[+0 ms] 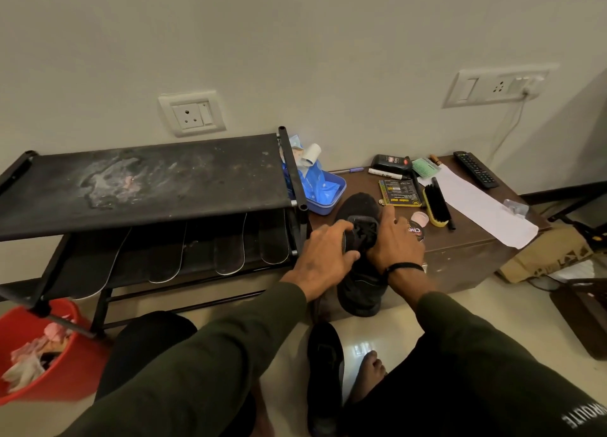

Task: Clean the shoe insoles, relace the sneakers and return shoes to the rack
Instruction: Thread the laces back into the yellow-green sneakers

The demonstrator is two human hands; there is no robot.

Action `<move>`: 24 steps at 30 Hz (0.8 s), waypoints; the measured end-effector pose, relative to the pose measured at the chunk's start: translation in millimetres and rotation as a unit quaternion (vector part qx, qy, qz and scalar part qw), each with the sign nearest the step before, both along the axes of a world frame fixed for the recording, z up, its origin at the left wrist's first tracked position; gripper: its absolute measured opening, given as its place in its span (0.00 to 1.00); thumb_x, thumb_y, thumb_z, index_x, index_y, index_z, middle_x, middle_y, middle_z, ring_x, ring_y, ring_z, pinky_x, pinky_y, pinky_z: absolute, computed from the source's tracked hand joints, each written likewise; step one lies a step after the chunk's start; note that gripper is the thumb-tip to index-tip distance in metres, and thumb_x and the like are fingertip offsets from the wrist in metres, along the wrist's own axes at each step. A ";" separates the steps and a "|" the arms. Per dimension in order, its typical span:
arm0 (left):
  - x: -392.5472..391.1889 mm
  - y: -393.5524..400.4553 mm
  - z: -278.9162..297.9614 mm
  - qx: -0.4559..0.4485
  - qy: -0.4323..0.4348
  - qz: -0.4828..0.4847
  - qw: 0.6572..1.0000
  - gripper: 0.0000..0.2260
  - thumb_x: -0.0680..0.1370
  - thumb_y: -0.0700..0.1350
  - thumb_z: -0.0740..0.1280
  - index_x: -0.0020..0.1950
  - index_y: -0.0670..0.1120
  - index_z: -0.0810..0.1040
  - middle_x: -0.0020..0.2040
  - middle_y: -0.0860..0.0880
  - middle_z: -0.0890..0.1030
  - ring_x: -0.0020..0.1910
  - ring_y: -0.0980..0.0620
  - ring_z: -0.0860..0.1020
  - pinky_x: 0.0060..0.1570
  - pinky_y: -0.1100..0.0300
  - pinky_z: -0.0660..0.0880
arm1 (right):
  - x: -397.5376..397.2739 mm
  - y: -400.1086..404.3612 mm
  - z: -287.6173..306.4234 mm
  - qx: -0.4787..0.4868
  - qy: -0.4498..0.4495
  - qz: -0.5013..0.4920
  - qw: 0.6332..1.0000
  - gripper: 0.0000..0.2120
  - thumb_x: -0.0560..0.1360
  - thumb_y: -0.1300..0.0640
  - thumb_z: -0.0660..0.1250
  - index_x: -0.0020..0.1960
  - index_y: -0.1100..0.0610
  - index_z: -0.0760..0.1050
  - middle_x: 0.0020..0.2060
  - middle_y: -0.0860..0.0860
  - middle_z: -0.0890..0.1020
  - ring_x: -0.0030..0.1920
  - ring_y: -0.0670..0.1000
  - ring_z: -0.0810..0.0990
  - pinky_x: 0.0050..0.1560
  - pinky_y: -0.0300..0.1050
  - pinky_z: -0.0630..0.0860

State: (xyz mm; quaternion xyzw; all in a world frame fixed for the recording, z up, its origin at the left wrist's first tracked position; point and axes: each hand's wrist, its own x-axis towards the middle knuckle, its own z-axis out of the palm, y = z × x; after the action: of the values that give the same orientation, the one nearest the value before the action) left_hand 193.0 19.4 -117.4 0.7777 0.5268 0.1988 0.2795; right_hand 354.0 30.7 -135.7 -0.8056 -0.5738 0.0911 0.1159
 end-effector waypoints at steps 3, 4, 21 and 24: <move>8.1 10.4 3.0 -0.015 0.048 -0.037 0.998 0.36 0.74 0.51 0.76 0.78 0.57 0.62 0.64 0.45 0.69 0.64 0.43 0.73 0.66 0.46 0.74 | -1.4 -0.1 -1.3 0.017 -0.001 -0.018 1.000 0.28 0.73 0.51 0.72 0.64 0.55 0.58 0.47 0.55 0.82 0.47 0.60 0.83 0.43 0.56 0.75; 9.7 13.1 3.7 0.002 0.068 -0.055 0.996 0.36 0.74 0.49 0.76 0.78 0.56 0.62 0.64 0.45 0.68 0.63 0.43 0.73 0.66 0.46 0.74 | -1.4 -0.6 -0.1 0.020 0.013 -0.022 0.999 0.26 0.74 0.52 0.72 0.63 0.55 0.59 0.45 0.54 0.82 0.45 0.59 0.82 0.43 0.56 0.75; 13.8 -1.1 -5.3 0.226 0.084 -0.163 0.957 0.08 0.82 0.46 0.65 0.58 0.46 0.81 0.51 0.47 0.83 0.48 0.50 0.78 0.51 0.51 0.78 | 24.2 -54.4 19.3 0.088 0.206 0.076 0.972 0.07 0.77 0.61 0.71 0.54 0.54 0.81 0.39 0.47 0.85 0.39 0.41 0.84 0.47 0.43 0.84; 8.5 -3.5 -2.1 0.236 0.096 -0.172 0.952 0.11 0.84 0.48 0.63 0.58 0.47 0.83 0.51 0.47 0.81 0.47 0.50 0.77 0.49 0.53 0.78 | 20.6 -46.1 20.0 0.097 0.170 0.074 0.978 0.10 0.74 0.58 0.74 0.50 0.50 0.74 0.37 0.45 0.82 0.40 0.44 0.82 0.41 0.38 0.77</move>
State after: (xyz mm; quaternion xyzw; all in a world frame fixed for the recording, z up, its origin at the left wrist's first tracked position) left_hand 201.5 15.9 -119.5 0.9158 0.3474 0.1903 0.0662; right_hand 374.6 -15.4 -115.7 -0.7188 -0.6095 0.1792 0.2825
